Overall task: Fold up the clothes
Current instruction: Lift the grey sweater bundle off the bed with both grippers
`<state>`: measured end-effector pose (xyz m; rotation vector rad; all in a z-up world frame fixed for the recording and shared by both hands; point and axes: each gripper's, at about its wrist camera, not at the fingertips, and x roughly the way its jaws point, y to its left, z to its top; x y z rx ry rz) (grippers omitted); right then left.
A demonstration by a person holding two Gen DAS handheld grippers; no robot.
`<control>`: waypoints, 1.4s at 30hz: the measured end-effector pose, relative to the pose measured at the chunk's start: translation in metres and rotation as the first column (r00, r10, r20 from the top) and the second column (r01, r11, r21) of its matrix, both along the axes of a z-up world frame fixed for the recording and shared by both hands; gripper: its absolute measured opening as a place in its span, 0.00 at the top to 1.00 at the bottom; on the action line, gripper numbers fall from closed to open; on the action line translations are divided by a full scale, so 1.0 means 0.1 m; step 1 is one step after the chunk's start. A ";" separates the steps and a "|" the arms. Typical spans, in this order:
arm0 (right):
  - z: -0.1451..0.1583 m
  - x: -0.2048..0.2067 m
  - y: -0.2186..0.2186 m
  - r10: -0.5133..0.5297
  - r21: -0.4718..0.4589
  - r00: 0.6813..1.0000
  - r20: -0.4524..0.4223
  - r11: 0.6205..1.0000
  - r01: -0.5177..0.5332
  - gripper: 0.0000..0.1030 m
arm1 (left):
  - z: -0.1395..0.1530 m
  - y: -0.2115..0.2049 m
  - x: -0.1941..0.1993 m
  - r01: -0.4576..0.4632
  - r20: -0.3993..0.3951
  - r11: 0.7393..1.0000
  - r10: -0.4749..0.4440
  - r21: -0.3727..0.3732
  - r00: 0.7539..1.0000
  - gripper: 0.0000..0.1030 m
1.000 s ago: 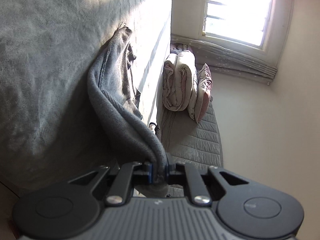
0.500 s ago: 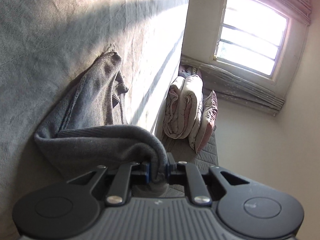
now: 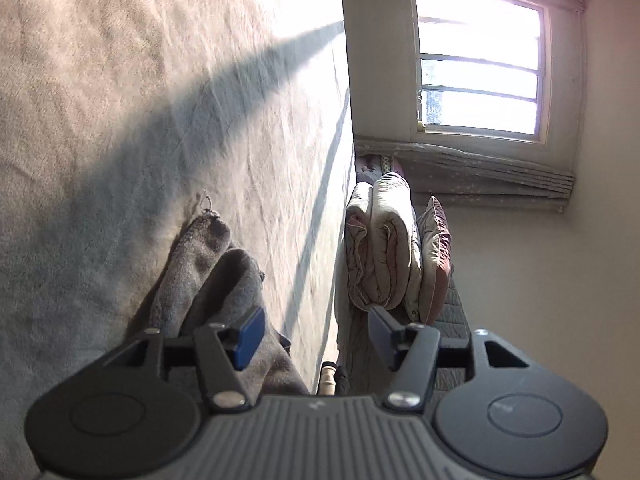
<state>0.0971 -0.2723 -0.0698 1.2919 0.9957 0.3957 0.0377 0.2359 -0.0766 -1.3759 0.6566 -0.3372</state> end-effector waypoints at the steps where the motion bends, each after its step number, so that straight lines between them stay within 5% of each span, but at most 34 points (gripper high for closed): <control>1: 0.05 0.00 -0.01 0.000 -0.036 1.000 0.029 0.999 0.002 0.51 | 0.04 0.01 0.02 -0.004 0.008 0.998 0.003 0.067 1.000 0.43; 8: 0.31 -0.01 0.26 0.041 -0.382 0.963 0.267 0.922 0.067 0.51 | 0.09 -0.03 0.19 0.043 0.017 0.925 -0.053 0.378 0.998 0.43; 14: 0.35 0.00 0.62 0.229 -0.658 0.883 0.410 0.744 0.112 0.51 | 0.08 -0.15 0.27 0.070 0.049 0.826 -0.117 0.559 0.992 0.44; 18: 0.23 -0.03 0.81 0.318 -0.735 0.830 0.458 0.661 0.153 0.53 | 0.09 -0.21 0.27 0.084 0.090 0.782 -0.177 0.618 0.980 0.64; 19: 0.19 0.00 0.83 0.315 -0.738 0.830 0.460 0.655 0.160 0.56 | 0.09 -0.22 0.28 0.084 0.093 0.774 -0.182 0.628 0.979 0.66; 21: 0.16 0.02 0.83 0.309 -0.736 0.830 0.465 0.656 0.168 0.77 | 0.11 -0.28 0.32 0.085 0.095 0.762 -0.188 0.642 0.978 0.92; 22: 0.15 0.02 0.82 0.305 -0.733 0.829 0.468 0.659 0.171 0.79 | 0.12 -0.30 0.32 0.083 0.099 0.762 -0.189 0.642 0.977 0.96; 24: 0.17 0.01 0.81 0.298 -0.722 0.823 0.483 0.667 0.182 0.84 | 0.16 -0.32 0.33 0.063 0.127 0.775 -0.183 0.629 0.975 0.96; 30: 0.41 -0.02 0.75 0.290 -0.680 0.770 0.568 0.693 0.240 0.85 | 0.20 -0.34 0.40 -0.007 0.164 0.754 -0.134 0.657 0.977 0.96; 33: 0.36 0.09 0.78 0.302 -0.697 0.779 0.550 0.679 0.230 0.85 | 0.22 -0.35 0.44 -0.041 0.183 0.742 -0.111 0.670 0.977 0.96; 38: 0.08 0.27 0.87 0.342 -0.782 0.830 0.441 0.600 0.168 0.81 | 0.10 -0.47 0.52 -0.020 0.115 0.671 -0.098 0.741 0.988 0.94; 42: 0.11 0.25 0.84 0.334 -0.786 0.833 0.442 0.592 0.180 0.75 | 0.15 -0.53 0.48 -0.039 0.115 0.640 -0.079 0.767 0.990 0.90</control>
